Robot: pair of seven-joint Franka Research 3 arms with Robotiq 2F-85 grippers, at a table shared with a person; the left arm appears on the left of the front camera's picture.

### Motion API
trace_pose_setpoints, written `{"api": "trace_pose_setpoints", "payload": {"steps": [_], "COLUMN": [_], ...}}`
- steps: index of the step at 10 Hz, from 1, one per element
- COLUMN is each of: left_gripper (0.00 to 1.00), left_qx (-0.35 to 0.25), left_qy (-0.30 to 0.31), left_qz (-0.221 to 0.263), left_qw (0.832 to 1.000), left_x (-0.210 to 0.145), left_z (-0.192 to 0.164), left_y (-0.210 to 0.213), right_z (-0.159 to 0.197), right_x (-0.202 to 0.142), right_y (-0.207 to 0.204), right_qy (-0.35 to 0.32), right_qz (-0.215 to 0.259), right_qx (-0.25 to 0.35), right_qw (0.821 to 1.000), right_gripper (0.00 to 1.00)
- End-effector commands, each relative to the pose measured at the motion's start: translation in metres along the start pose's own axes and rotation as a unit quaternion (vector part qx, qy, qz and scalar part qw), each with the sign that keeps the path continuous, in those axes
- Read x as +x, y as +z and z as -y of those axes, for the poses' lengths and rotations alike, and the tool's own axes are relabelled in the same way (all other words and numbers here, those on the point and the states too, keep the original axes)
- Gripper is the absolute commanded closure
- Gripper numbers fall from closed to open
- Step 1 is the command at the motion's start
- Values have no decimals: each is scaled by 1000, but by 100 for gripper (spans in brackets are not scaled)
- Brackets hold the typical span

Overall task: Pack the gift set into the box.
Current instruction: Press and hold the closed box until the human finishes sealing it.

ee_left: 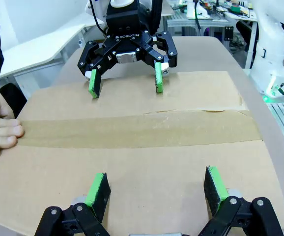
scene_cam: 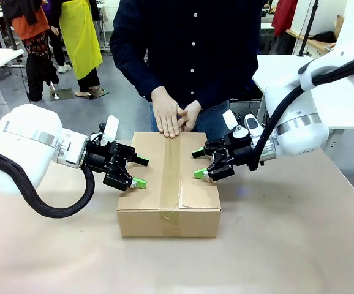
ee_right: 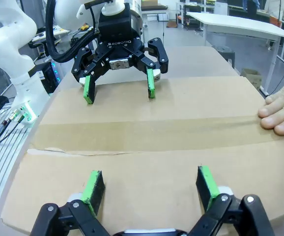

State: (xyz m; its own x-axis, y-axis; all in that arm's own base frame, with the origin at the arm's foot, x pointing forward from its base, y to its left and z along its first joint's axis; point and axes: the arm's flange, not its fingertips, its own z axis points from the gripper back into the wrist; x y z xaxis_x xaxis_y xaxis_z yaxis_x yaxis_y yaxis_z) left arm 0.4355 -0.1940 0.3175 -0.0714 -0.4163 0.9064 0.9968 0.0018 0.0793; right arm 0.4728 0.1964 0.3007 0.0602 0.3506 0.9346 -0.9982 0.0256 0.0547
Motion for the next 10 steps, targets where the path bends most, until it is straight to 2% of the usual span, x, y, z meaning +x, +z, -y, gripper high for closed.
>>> {"api": "trace_pose_setpoints", "payload": {"steps": [1,10], "left_gripper": [0,0], "left_qx": [1,1], "left_qy": [1,1], "left_qz": [-3,-3], "left_qw": [1000,1000], "left_x": [-2,-2], "left_z": [2,2], "left_y": [0,0], "right_z": [-1,-1], "right_x": [-1,-1], "right_y": [-2,-2], "right_qy": [2,2], "right_qz": [-5,-5], "right_qx": [2,2], "right_qw": [1000,1000], "right_gripper": [0,0]}}
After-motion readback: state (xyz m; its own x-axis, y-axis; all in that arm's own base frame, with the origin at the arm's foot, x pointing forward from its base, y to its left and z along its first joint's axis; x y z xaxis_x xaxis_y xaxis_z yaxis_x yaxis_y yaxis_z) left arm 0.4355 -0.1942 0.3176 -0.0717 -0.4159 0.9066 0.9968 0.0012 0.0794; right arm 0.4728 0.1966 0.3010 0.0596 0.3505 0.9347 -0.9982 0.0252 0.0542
